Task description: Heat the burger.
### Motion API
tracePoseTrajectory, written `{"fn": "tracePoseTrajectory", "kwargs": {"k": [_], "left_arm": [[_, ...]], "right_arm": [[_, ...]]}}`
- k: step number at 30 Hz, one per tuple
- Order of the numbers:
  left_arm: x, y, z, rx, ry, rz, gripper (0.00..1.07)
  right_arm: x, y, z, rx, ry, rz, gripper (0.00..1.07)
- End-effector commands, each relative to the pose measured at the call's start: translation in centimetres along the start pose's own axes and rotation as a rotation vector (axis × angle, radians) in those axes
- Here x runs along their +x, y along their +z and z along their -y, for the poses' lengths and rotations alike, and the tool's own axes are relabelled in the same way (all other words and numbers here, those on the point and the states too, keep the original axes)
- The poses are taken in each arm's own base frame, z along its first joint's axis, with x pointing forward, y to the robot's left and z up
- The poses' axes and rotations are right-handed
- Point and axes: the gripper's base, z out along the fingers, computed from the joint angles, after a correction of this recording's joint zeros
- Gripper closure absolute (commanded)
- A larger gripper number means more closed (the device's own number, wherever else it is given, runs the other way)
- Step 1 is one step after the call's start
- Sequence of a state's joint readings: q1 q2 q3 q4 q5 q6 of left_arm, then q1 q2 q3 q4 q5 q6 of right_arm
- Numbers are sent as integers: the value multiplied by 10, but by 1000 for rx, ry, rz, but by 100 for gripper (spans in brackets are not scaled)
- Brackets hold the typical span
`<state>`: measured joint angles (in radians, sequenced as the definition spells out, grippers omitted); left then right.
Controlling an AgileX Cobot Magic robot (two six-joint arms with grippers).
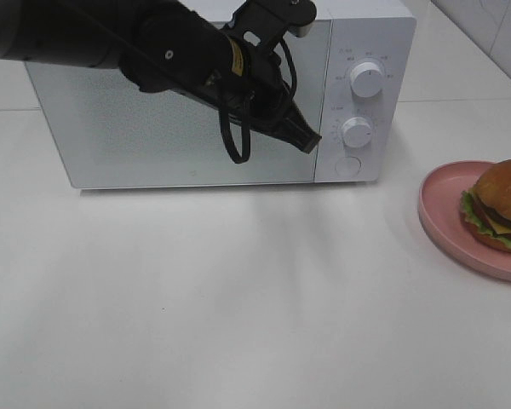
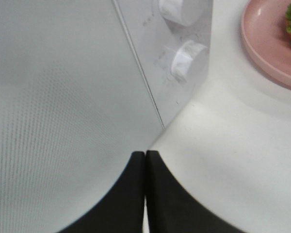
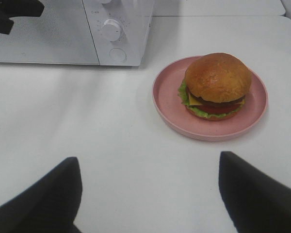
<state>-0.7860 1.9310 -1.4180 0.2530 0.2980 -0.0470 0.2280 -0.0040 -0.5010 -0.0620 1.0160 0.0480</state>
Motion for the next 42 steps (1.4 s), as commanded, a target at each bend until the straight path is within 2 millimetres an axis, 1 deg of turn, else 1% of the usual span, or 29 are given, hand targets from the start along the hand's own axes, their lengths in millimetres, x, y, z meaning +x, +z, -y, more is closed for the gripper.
{"fn": "tracePoseTrajectory", "kwargs": {"k": [1, 2, 3, 4, 5, 6, 9, 10, 11, 12, 13, 14, 17, 19, 20, 21, 22, 23, 24, 25, 28, 30, 33, 34, 35, 37, 40, 41, 42], "left_arm": [[-5, -14, 2, 7, -24, -38, 106], [-4, -27, 3, 22, -75, -94, 106], [-4, -27, 3, 22, -75, -94, 106], [-4, -42, 2, 43, -130, -150, 106], [-4, -42, 2, 43, -130, -150, 106], [-1, -59, 0, 54, -154, -235, 106], [0, -68, -1, 49, -147, -271, 106], [1, -81, -3, 42, -139, -321, 106], [1, -81, -3, 42, -139, -321, 106], [2, -96, -4, 41, -141, -364, 106], [2, -96, -4, 41, -141, -364, 106], [3, -110, -7, 31, -134, -393, 106], [3, -122, -10, 11, -117, -413, 106], [10, -142, -24, -34, -127, -498, 106], [10, -142, -24, -34, -127, -498, 106], [16, -152, -38, -54, -175, -532, 106], [16, -152, -38, -54, -175, -532, 106], [22, -161, -53, -75, -227, -554, 106], [22, -161, -53, -75, -227, -554, 106], [30, -170, -71, -105, -292, -561, 106], [35, -176, -80, -119, -326, -559, 106], [56, -199, -107, -180, -442, -553, 106], [68, -212, -117, -215, -494, -554, 106], [82, -226, -124, -251, -543, -556, 106], [82, -226, -124, -251, -543, -556, 106], [104, -250, -123, -296, -596, -555, 106], [117, -265, -118, -322, -618, -549, 106], [132, -281, -106, -344, -633, -540, 106], [138, -288, -101, -349, -637, -536, 106]], "right_arm": [[1, -3, 0, 5, 15, 39, 33], [1, -3, 0, 5, 15, 39, 33], [1, -3, 0, 5, 15, 39, 33], [1, -3, 0, 5, 15, 39, 33], [1, -3, 0, 5, 15, 39, 33], [1, -3, 0, 5, 15, 39, 33], [1, -3, 0, 5, 15, 39, 33], [1, -3, 0, 5, 15, 39, 33], [1, -3, 0, 5, 15, 39, 33], [1, -3, 0, 5, 15, 39, 33], [1, -3, 0, 5, 15, 39, 33], [1, -3, 0, 5, 15, 39, 33], [1, -3, 0, 5, 15, 39, 33], [1, -3, 0, 5, 15, 39, 33], [1, -3, 0, 5, 15, 39, 33], [1, -3, 0, 5, 15, 39, 33], [1, -3, 0, 5, 15, 39, 33], [1, -3, 0, 5, 15, 39, 33], [1, -3, 0, 5, 15, 39, 33], [1, -3, 0, 5, 15, 39, 33], [1, -3, 0, 5, 15, 39, 33], [1, -3, 0, 5, 15, 39, 33], [1, -3, 0, 5, 15, 39, 33], [1, -3, 0, 5, 15, 39, 33], [1, -3, 0, 5, 15, 39, 33], [1, -3, 0, 5, 15, 39, 33], [1, -3, 0, 5, 15, 39, 33], [1, -3, 0, 5, 15, 39, 33], [1, -3, 0, 5, 15, 39, 33]]}}
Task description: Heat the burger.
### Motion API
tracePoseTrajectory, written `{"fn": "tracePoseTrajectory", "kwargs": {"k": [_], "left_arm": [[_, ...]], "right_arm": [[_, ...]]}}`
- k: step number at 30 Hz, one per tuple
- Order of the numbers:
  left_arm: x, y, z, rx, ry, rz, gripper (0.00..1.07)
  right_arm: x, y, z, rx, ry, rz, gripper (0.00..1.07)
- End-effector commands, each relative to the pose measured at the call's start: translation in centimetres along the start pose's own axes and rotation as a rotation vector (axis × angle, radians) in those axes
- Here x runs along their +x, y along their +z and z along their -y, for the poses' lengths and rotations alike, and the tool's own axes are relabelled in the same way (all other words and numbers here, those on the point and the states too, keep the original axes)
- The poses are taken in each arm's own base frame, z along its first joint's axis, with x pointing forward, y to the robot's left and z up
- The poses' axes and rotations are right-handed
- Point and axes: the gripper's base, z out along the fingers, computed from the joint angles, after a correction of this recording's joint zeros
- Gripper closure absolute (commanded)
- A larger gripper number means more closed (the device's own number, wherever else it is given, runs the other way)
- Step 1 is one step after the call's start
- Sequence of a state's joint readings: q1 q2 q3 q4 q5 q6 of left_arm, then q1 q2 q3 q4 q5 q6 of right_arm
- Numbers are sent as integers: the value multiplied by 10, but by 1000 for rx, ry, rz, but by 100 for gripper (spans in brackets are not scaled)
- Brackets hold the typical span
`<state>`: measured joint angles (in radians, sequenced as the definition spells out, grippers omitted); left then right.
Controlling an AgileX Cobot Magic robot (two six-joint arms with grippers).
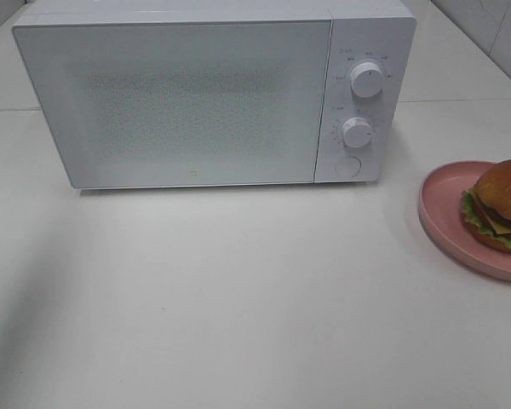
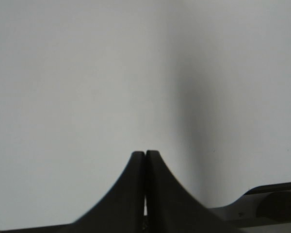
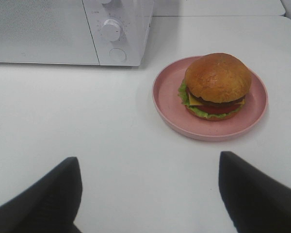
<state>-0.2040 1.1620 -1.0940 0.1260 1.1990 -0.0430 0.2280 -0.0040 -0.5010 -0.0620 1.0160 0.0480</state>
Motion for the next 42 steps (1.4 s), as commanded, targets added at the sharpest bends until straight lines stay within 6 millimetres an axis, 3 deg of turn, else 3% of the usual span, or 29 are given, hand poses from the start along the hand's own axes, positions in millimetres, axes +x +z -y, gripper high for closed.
{"fn": "tracePoseTrajectory", "kwargs": {"k": [1, 2, 3, 4, 5, 6, 7, 8, 11, 13, 14, 17, 18, 20, 28, 31, 42], "left_arm": [[28, -7, -4, -6, -21, -4, 106], [53, -14, -5, -6, -25, 13, 106], [53, -14, -5, -6, -25, 13, 106], [78, -20, -4, -3, -31, 44, 106], [78, -20, -4, -3, -31, 44, 106], [99, -25, -4, -2, -36, 77, 106], [99, -25, -4, -2, -36, 77, 106], [119, -30, -4, -2, -42, 124, 106], [129, -33, -4, -3, -46, 156, 106], [166, -42, -3, 16, -65, 281, 106], [166, -42, -3, 16, -65, 281, 106], [197, -49, 2, 73, -82, 420, 106], [197, -49, 2, 73, -82, 420, 106], [223, -53, 4, 87, -80, 544, 106], [239, -49, 7, 81, 25, 688, 106], [232, -32, 13, 108, 90, 679, 106], [223, -27, 14, 94, 109, 758, 106]], "right_arm": [[1, -3, 0, 5, 15, 39, 33], [1, -3, 0, 5, 15, 39, 33], [1, -3, 0, 5, 15, 39, 33], [1, -3, 0, 5, 15, 39, 33], [1, -3, 0, 5, 15, 39, 33], [1, -3, 0, 5, 15, 39, 33], [1, -3, 0, 5, 15, 39, 33], [1, -3, 0, 5, 15, 39, 33], [1, -3, 0, 5, 15, 39, 33], [1, -3, 0, 5, 15, 39, 33], [1, -3, 0, 5, 15, 39, 33], [1, -3, 0, 5, 15, 39, 33], [1, -3, 0, 5, 15, 39, 33], [1, -3, 0, 5, 15, 39, 33], [1, -3, 0, 5, 15, 39, 33], [1, -3, 0, 5, 15, 39, 33], [1, -3, 0, 5, 15, 39, 33]]}}
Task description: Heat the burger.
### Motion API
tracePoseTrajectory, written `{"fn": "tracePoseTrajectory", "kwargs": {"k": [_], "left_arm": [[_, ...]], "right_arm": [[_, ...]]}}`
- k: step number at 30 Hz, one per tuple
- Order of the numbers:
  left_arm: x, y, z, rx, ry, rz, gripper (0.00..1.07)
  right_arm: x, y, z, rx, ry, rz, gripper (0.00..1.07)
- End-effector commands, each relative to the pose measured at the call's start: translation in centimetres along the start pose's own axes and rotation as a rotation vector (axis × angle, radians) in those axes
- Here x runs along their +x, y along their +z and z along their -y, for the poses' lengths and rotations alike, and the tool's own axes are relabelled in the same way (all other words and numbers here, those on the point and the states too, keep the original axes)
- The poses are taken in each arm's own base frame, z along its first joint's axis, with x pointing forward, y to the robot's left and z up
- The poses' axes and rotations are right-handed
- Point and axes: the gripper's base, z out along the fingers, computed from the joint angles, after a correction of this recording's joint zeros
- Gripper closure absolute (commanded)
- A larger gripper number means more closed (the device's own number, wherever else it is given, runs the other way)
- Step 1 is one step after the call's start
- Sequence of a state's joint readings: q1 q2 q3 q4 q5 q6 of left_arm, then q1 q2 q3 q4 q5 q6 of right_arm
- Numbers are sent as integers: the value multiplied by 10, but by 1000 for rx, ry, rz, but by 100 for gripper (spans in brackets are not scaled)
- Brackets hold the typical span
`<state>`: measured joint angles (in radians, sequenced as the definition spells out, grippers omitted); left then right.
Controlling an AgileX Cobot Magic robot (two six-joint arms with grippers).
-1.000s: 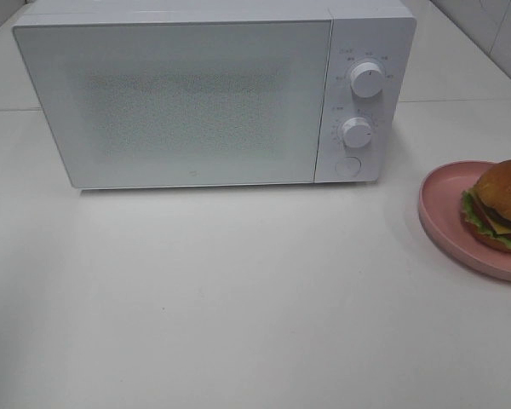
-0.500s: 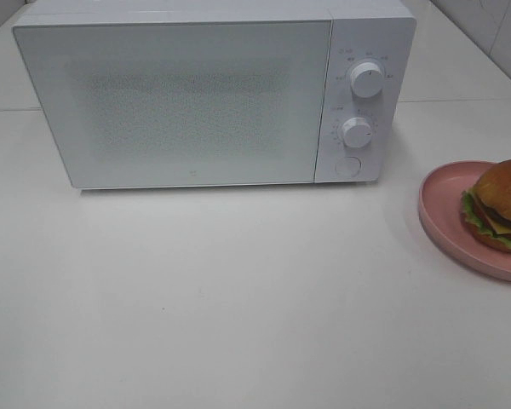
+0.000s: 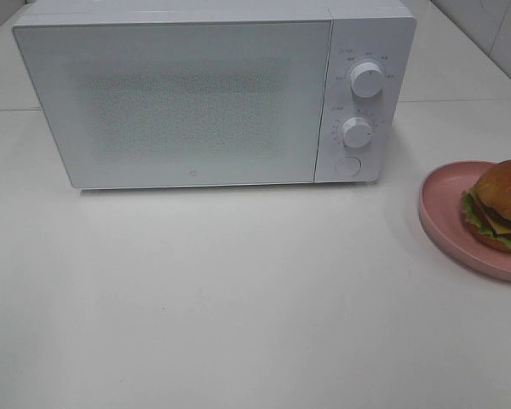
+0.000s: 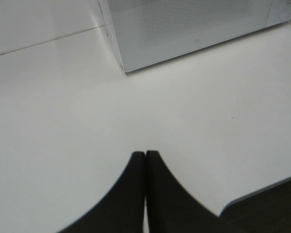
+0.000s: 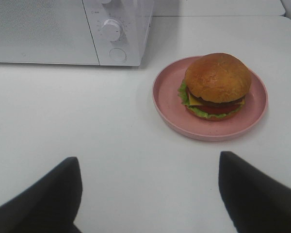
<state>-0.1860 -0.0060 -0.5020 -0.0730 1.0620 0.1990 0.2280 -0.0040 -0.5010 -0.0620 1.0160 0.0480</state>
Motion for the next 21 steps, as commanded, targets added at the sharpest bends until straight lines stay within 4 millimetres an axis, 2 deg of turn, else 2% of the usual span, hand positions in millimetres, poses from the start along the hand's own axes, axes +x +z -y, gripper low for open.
{"fn": "tracePoseTrajectory", "kwargs": {"k": [1, 21], "left_arm": [[0, -2, 0, -12, -6, 35, 106], [0, -3, 0, -39, -18, 38, 106]], "right_arm": [[1, -3, 0, 5, 15, 39, 33], [1, -3, 0, 29, 27, 41, 33]]}}
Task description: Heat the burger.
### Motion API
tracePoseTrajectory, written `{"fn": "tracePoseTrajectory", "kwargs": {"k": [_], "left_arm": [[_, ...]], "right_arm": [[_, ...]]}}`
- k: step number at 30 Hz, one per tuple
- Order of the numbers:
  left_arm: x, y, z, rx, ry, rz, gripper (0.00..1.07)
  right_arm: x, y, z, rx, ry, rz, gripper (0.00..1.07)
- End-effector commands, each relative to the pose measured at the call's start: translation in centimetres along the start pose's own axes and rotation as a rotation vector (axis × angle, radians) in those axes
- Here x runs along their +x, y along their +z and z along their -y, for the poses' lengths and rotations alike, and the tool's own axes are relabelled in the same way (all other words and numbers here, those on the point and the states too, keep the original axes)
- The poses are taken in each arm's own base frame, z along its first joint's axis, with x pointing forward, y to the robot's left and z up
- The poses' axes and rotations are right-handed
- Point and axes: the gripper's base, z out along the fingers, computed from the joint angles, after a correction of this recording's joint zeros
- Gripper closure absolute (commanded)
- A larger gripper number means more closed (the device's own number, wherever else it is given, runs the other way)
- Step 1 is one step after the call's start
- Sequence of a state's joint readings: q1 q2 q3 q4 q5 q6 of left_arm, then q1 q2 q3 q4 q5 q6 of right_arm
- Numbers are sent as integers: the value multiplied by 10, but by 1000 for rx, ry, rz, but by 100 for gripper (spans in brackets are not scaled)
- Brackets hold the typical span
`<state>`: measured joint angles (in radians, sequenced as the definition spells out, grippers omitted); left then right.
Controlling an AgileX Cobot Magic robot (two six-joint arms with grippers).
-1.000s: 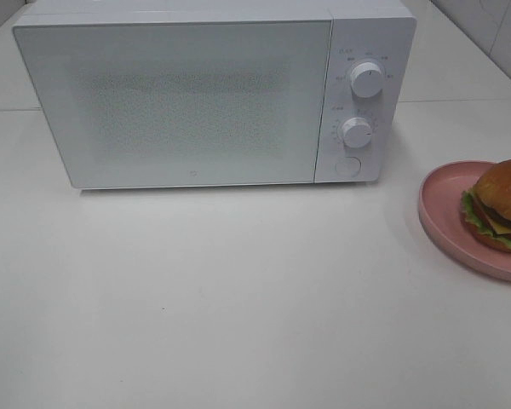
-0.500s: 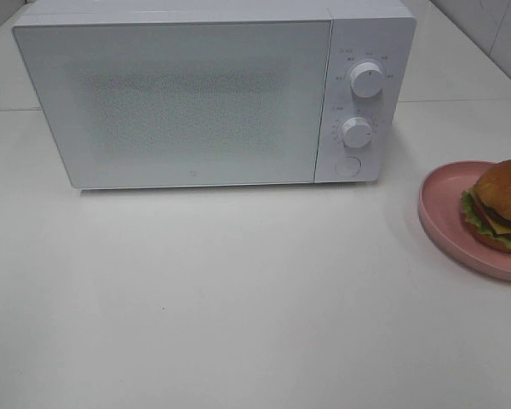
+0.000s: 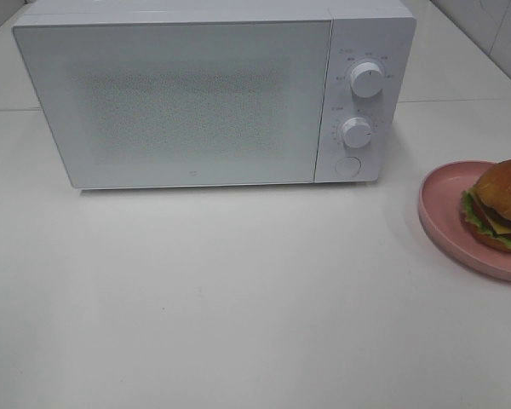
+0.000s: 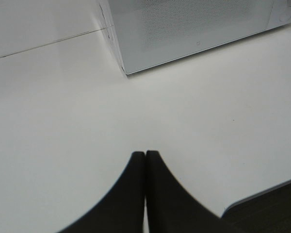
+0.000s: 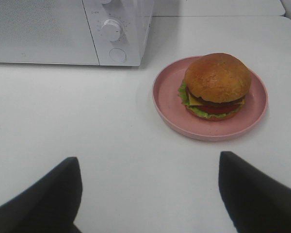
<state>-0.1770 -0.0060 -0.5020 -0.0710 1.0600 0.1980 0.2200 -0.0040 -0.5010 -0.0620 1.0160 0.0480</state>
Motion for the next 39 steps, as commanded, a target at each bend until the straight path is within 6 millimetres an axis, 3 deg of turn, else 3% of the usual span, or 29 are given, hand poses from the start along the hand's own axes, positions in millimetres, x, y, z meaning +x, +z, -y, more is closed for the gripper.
{"fn": "tracePoseTrajectory", "kwargs": {"k": [1, 10, 39], "left_arm": [[1, -2, 1, -59, -29, 33, 106], [0, -2, 1, -159, -76, 20, 106], [0, -2, 1, -162, -77, 20, 106]], "right_arm": [[1, -3, -1, 58, 44, 41, 33], [2, -4, -2, 172, 107, 40, 33], [2, -4, -2, 172, 107, 40, 33]]}}
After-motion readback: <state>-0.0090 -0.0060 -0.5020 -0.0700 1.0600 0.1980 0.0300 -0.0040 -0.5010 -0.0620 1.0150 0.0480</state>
